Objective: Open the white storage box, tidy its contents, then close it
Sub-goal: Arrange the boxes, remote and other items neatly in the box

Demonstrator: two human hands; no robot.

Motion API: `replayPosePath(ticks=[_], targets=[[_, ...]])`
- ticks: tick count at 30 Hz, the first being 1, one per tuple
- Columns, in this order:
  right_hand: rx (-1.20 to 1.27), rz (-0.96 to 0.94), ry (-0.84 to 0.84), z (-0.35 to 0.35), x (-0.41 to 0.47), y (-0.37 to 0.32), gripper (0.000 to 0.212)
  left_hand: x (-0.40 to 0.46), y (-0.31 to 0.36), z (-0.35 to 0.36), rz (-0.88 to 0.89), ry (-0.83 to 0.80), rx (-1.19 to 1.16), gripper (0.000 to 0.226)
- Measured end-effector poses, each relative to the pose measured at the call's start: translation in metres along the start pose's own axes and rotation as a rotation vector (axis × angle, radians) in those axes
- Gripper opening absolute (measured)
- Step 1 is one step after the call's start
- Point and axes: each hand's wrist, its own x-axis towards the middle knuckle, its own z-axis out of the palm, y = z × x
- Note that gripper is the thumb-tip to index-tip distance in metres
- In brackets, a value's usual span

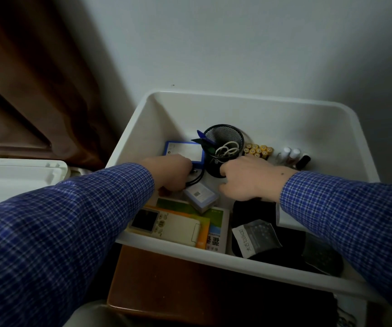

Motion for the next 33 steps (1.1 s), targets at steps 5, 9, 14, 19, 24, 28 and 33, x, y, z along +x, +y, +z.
replayPosePath(ticks=[5,9,14,19,24,28,33], targets=[[0.011,0.028,0.021,0.001,0.001,0.001,0.023,0.000,0.001,0.001,0.007,0.015,0.009,0.031],[0.000,0.040,0.029,-0.003,-0.005,0.001,0.027,-0.007,0.004,-0.006,0.001,0.000,0.027,0.025],[-0.024,-0.045,0.175,-0.008,-0.019,-0.015,0.033,-0.022,-0.001,-0.026,-0.012,-0.090,-0.027,0.017],[0.016,-0.100,-0.024,-0.002,-0.007,-0.043,0.036,-0.042,-0.005,-0.027,0.020,-0.228,-0.054,0.019],[-0.030,-0.094,-0.132,-0.002,0.003,-0.048,0.021,-0.039,-0.007,-0.019,0.031,-0.271,-0.088,0.029],[-0.088,-0.087,-0.074,-0.002,-0.004,-0.040,0.029,-0.034,-0.007,-0.015,0.022,-0.275,-0.059,0.034],[-0.030,-0.082,-0.135,-0.001,0.001,-0.039,0.023,-0.032,-0.008,-0.014,0.050,-0.303,-0.063,0.033]])
